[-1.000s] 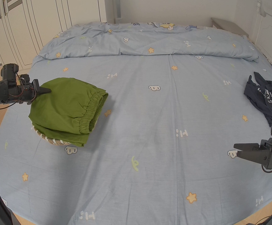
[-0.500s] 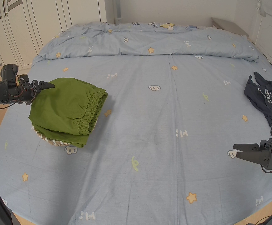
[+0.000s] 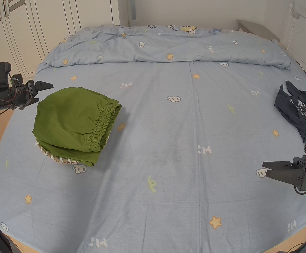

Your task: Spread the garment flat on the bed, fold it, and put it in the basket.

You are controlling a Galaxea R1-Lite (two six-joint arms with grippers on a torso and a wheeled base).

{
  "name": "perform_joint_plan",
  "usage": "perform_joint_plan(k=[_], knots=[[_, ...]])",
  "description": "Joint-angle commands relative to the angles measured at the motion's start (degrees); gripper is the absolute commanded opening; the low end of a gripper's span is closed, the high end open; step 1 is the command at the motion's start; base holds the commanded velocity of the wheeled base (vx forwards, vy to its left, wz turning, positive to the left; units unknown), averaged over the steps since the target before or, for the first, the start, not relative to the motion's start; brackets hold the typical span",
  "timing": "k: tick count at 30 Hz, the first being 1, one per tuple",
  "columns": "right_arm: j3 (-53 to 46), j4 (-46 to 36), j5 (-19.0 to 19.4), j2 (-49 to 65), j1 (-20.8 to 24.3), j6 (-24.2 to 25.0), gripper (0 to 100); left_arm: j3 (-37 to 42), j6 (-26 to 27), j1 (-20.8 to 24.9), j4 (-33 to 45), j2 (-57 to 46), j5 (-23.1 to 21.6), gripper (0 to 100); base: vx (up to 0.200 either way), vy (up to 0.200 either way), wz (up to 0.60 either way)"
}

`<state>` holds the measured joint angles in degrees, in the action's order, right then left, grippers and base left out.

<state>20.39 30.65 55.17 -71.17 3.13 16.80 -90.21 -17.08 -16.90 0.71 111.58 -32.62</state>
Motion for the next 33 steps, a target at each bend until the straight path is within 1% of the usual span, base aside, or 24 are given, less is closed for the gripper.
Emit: perform_joint_plan(k=[1, 5, 7, 10, 13, 16, 18, 23, 28, 33], knots=[[0.00, 0.03, 0.02, 0.07, 0.03, -0.01, 100, 0.91, -0.06, -0.51, 0.00, -4.44, 0.37, 100, 0.000, 0.000, 0.00], [0.00, 0.03, 0.02, 0.07, 0.03, -0.01, 100, 2.67, -0.32, 0.28, 0.00, -6.90, 0.19, 100, 0.000, 0.000, 0.00], [0.08, 0.03, 0.02, 0.07, 0.03, -0.01, 100, 4.52, -0.59, 1.43, 0.00, -8.84, -0.86, 100, 0.000, 0.000, 0.00], [0.08, 0.03, -0.07, 0.07, -0.06, -0.01, 100, 5.31, -0.67, 3.71, 0.44, -8.75, -1.22, 100, 0.000, 0.000, 0.00], [0.17, 0.03, -0.07, 0.07, -0.06, -0.01, 100, 5.84, -0.67, 4.94, 0.52, -8.13, -1.22, 100, 0.000, 0.000, 0.00], [0.17, 0.03, -0.07, 0.07, -0.14, 0.08, 100, 5.84, -0.59, 5.82, 0.52, -5.14, -1.22, 100, 0.000, 0.000, 0.00], [0.17, 0.03, -0.07, 0.07, -0.14, 0.08, 100, 5.48, -0.32, 5.91, 0.44, -1.89, -1.22, 100, 0.000, 0.000, 0.00], [0.26, 0.03, -0.07, 0.07, -0.32, 0.08, 100, 4.60, 0.03, 5.82, 0.17, 2.59, -1.13, 100, 0.000, 0.000, 0.00], [0.17, 0.03, -0.07, -0.02, -0.23, 0.08, 100, 3.02, 2.93, 5.47, 0.26, 8.13, -1.04, 100, 0.000, 0.000, 0.00], [0.17, 0.03, -0.07, -0.02, -0.23, 0.08, 100, 1.09, 3.19, 5.73, 0.52, 11.47, -0.69, 100, 0.000, 0.000, 0.00]])
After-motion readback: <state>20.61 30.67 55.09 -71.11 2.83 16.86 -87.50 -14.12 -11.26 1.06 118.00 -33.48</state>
